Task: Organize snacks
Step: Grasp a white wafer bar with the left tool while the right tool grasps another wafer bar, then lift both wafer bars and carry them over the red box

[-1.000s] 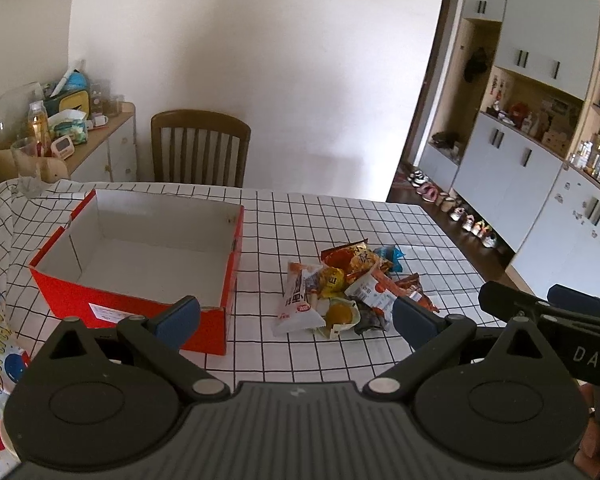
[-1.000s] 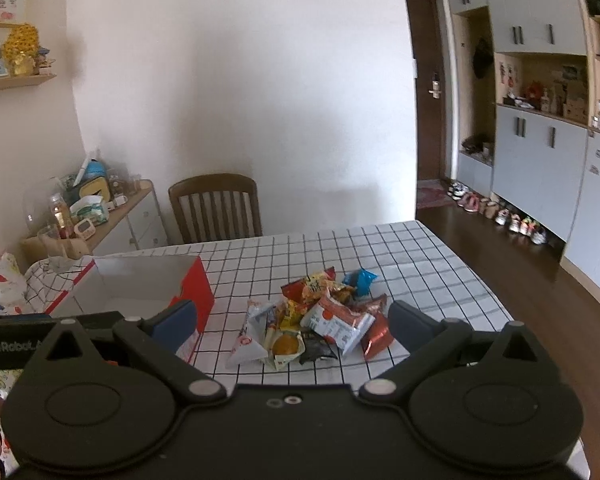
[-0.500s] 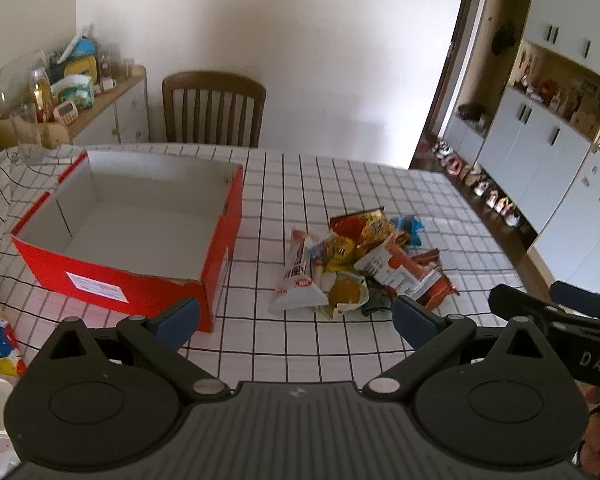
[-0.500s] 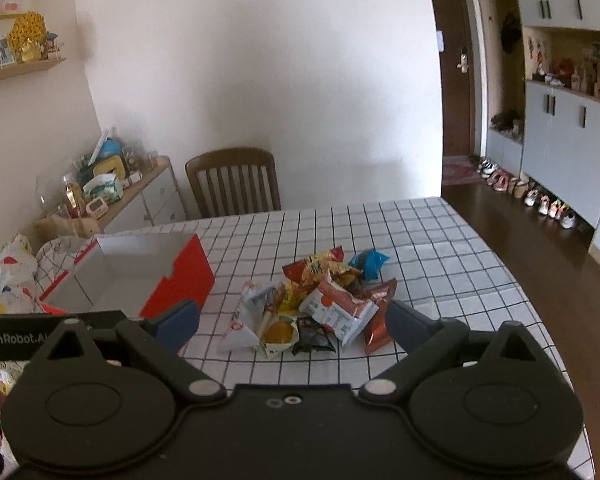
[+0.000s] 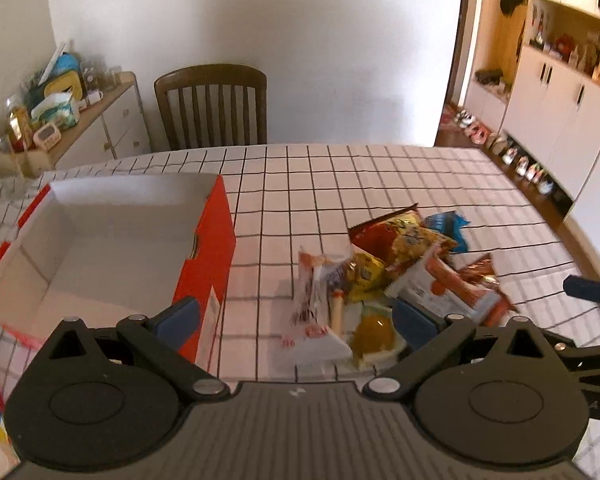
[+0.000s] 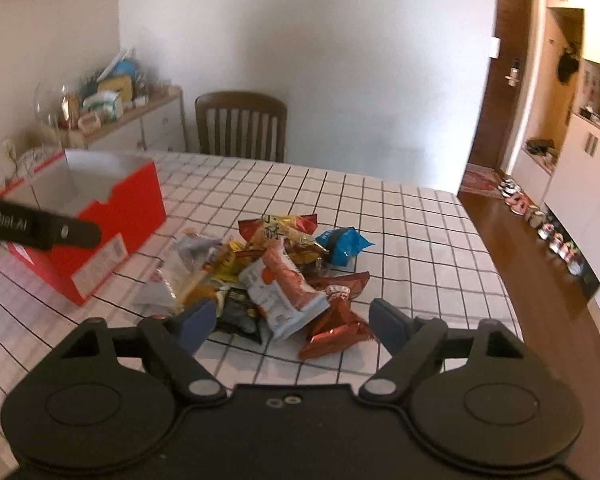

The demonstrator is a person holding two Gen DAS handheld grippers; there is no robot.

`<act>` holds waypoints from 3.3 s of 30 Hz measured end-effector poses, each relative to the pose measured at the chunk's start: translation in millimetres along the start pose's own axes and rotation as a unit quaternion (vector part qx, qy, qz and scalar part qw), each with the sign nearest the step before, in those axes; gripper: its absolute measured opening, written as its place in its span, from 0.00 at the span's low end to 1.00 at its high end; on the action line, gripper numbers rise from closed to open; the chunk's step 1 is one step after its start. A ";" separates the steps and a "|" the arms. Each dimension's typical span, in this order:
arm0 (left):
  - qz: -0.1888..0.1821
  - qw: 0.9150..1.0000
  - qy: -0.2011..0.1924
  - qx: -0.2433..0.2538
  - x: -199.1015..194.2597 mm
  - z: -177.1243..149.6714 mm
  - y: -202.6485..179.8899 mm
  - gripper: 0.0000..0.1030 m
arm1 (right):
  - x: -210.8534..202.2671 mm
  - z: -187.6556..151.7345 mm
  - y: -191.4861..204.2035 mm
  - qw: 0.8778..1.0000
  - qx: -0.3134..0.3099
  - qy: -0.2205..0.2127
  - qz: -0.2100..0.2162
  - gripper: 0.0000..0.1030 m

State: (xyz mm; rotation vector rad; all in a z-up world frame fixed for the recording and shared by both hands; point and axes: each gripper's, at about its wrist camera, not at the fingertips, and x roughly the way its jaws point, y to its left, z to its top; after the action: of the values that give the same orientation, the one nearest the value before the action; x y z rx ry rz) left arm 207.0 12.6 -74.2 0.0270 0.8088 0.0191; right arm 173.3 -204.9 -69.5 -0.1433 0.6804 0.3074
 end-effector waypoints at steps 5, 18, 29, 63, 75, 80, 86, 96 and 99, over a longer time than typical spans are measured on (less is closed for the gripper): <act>0.008 0.999 0.027 0.015 40.6 11.7 -6.5 0.99 | 35.3 13.8 -8.9 0.999 -0.025 0.015 0.032 0.70; -0.005 0.994 0.105 -0.031 111.9 16.5 0.9 0.79 | 109.5 34.3 -20.0 0.991 -0.053 0.080 0.094 0.49; -0.044 0.982 0.168 -0.076 148.8 10.2 13.5 0.66 | 138.4 41.2 -26.6 0.980 -0.041 0.131 0.141 0.50; -0.029 0.988 0.118 -0.099 54.7 11.8 31.6 0.25 | 48.7 47.8 -4.8 0.995 -0.025 0.043 0.083 0.23; -0.046 0.991 0.080 -0.097 -9.4 28.0 66.7 0.25 | 5.2 82.8 23.4 0.994 -0.009 0.007 0.108 0.23; -0.054 0.992 0.063 -0.095 -24.6 40.0 94.7 0.25 | -0.1 100.8 49.3 0.994 -0.009 -0.001 0.113 0.23; -0.050 0.993 0.053 -0.091 -33.1 47.7 143.7 0.25 | 5.3 123.5 98.1 0.993 -0.009 -0.007 0.118 0.23; -0.010 0.995 0.059 -0.080 -22.0 55.8 234.2 0.25 | 35.7 153.8 186.8 0.991 0.018 -0.005 0.132 0.23; 0.008 0.995 0.064 -0.078 -13.3 57.1 259.9 0.25 | 52.4 158.7 207.1 0.990 0.035 0.002 0.136 0.23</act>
State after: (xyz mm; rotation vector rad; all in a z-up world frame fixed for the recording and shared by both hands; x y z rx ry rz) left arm 237.4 271.0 -17.0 -0.1156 0.9327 0.0995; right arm 239.0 39.5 13.0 0.0158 0.7151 0.5440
